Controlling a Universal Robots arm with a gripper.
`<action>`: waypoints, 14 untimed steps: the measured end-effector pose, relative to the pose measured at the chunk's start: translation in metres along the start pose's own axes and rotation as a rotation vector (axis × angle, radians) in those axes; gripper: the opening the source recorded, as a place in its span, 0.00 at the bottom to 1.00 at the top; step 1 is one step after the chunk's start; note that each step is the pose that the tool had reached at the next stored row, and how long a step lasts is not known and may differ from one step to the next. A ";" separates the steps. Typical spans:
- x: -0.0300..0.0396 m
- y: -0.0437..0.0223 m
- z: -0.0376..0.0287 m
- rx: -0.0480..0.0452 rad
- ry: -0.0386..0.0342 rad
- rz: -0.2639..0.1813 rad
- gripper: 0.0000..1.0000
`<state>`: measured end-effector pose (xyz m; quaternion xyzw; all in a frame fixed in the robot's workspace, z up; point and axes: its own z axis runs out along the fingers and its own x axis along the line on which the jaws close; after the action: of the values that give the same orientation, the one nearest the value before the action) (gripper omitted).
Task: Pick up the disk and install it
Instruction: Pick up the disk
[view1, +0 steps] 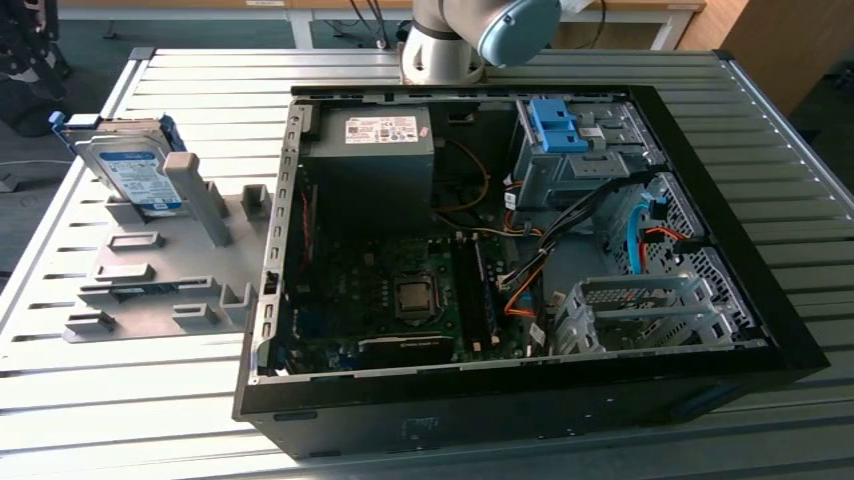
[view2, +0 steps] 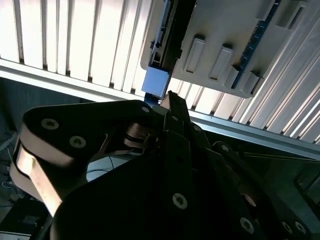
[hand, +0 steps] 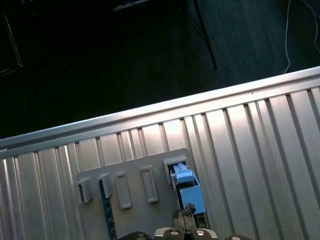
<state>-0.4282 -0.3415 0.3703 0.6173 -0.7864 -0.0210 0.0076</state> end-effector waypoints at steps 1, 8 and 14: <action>0.0000 0.0000 0.0000 -0.0001 0.0004 -0.009 0.11; 0.0000 0.0000 0.0001 -0.0010 0.0030 -0.070 0.11; 0.0000 0.0000 0.0002 -0.0011 0.0033 -0.078 0.11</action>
<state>-0.4282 -0.3415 0.3702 0.6475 -0.7617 -0.0207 0.0084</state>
